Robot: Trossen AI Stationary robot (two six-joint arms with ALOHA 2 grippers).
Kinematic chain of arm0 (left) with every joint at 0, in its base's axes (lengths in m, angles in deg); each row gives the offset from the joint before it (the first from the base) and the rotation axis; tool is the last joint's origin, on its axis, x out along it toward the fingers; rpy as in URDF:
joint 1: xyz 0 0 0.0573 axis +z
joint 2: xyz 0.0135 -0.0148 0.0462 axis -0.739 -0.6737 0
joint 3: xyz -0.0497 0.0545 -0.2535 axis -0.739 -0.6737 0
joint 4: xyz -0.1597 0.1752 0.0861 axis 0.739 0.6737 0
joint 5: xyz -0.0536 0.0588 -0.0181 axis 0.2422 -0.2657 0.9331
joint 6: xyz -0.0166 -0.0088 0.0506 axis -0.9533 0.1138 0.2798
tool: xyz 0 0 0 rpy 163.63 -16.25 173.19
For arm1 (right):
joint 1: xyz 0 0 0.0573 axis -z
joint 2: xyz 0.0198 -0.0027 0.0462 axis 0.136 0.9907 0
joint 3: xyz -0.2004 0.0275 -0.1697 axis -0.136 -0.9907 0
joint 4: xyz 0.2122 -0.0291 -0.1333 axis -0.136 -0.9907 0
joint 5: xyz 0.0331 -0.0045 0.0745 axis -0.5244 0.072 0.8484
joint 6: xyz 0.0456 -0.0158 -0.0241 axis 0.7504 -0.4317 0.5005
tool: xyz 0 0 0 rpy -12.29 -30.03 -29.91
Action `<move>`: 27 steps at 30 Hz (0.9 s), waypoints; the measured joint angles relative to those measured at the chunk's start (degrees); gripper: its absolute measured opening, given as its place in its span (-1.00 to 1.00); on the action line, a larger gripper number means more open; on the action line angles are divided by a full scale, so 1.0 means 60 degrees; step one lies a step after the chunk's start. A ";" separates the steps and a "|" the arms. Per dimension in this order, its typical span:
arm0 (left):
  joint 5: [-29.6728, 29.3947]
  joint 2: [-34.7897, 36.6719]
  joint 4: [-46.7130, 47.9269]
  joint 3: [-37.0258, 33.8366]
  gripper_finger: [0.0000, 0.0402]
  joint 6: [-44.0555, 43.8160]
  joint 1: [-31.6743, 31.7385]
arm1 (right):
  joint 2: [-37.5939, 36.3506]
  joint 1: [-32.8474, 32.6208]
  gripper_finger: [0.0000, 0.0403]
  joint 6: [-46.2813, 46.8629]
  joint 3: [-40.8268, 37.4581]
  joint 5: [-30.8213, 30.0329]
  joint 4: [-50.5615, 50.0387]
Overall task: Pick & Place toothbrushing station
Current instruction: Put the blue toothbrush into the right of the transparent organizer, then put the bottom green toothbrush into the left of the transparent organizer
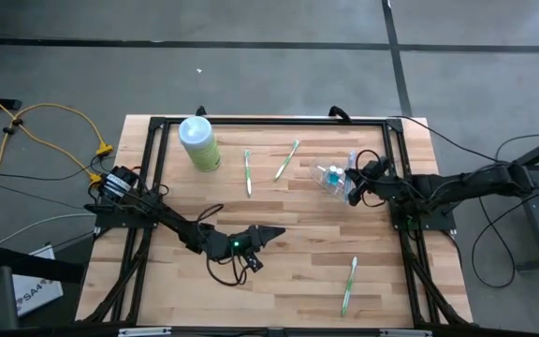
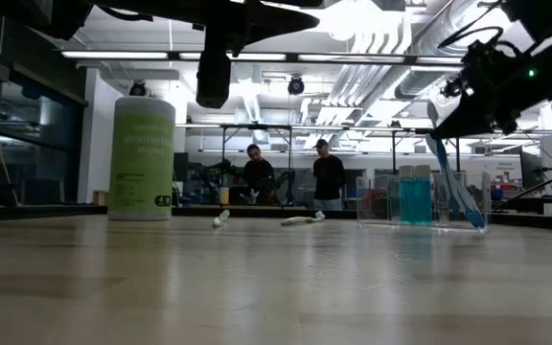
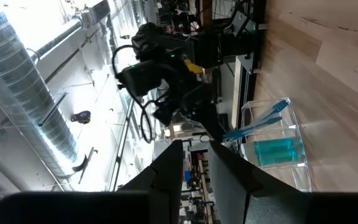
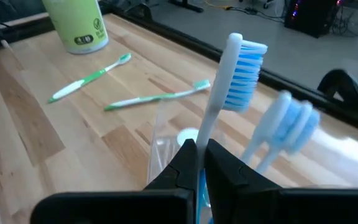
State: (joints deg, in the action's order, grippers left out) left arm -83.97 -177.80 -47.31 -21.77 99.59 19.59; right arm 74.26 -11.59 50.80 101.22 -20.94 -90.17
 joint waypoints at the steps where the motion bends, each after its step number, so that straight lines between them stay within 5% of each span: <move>1: 0.0000 0.0000 0.0000 0.0000 -0.65 0.0000 0.0000 | 0.0002 0.0000 -0.98 0.0051 -0.0124 -0.0002 0.0085; 12: 0.0025 0.0000 0.0000 0.0000 -0.65 0.0002 0.0000 | -0.0004 0.0000 -0.90 0.0417 -0.0509 -0.0022 0.0346; 27: 0.0055 0.0000 -0.0004 0.0000 -0.65 0.0040 0.0004 | 0.0004 0.0419 -0.46 0.0205 -0.0521 -0.0073 0.0528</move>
State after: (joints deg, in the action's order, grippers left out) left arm -83.64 -177.80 -47.34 -21.77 99.83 19.61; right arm 74.28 -9.07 52.03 98.10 -21.38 -87.00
